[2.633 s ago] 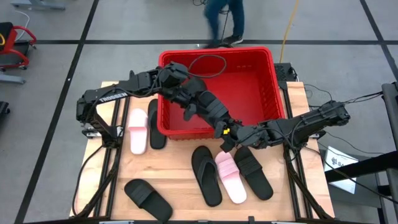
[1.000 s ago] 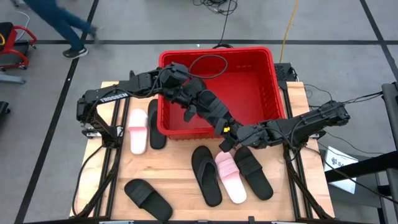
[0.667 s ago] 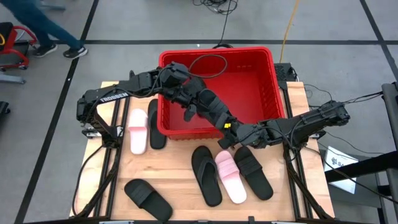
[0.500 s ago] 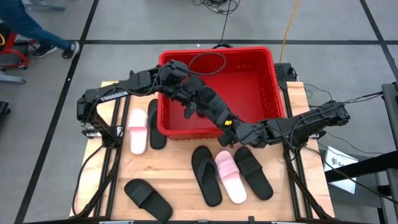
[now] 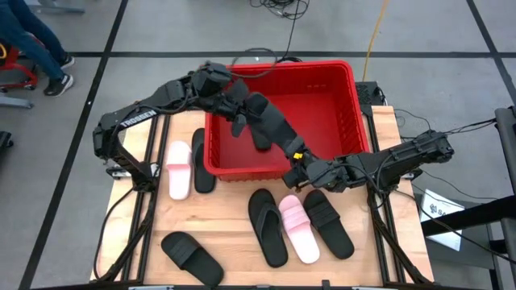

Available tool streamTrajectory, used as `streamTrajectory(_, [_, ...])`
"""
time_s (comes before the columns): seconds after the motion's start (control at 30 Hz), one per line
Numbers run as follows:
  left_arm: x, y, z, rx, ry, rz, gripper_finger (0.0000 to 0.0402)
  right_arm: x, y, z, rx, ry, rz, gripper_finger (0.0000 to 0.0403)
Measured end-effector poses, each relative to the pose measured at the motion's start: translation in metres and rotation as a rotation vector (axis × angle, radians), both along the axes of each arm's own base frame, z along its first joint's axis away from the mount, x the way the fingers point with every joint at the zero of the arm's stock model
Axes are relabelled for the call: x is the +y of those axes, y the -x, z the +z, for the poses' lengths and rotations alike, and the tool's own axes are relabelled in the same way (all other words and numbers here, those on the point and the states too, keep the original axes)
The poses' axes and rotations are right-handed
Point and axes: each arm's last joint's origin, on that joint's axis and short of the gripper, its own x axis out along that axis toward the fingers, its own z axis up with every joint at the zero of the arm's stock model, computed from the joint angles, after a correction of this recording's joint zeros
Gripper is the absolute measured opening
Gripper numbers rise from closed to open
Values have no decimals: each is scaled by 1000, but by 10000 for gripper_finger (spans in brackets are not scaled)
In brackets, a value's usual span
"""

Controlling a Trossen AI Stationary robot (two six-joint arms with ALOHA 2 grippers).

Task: Pick and place slides into bin
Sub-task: Put the right black slide into the red bin

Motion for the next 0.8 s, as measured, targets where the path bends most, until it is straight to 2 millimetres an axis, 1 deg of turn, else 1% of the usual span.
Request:
streamTrajectory(0.2, [5,24,15,-33,-34,23,0,0,0,0,-43,-43,-15,118])
streamTrajectory(0.33, [8,40,20,-2,-53,76,0,0,0,0,-78,-79,-26,118])
streamTrajectory(0.43, [12,52,16,78,-69,114,0,-1,2,2,-121,-116,-35,118])
streamTrajectory(0.67, [23,72,0,293,-90,135,0,-7,7,11,-246,-220,-68,118])
streamTrajectory(0.8, [29,74,-9,372,-101,117,0,-9,11,16,-293,-256,-75,118])
